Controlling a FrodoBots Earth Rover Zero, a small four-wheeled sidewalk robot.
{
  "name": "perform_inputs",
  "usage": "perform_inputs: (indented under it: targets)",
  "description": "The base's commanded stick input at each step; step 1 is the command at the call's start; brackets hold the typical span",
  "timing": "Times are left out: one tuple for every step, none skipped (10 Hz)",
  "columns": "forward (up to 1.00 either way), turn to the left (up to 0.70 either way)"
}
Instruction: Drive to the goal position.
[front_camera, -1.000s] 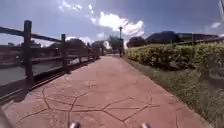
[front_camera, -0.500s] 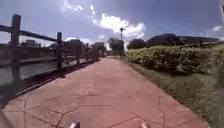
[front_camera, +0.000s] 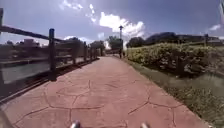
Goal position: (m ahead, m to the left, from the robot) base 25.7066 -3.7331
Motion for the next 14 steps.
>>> perform_inputs:
  targets:
    - [0.85, 0.00]
    - [0.85, 0.00]
    - [0.85, 0.00]
    - [0.85, 0.00]
    - [0.85, 0.00]
    - [0.85, 0.00]
    - [0.85, 0.00]
    - [0.85, 0.00]
    - [0.85, 0.00]
    - [0.85, 0.00]
    - [0.85, 0.00]
    - [0.85, 0.00]
    - [0.85, 0.00]
    - [0.85, 0.00]
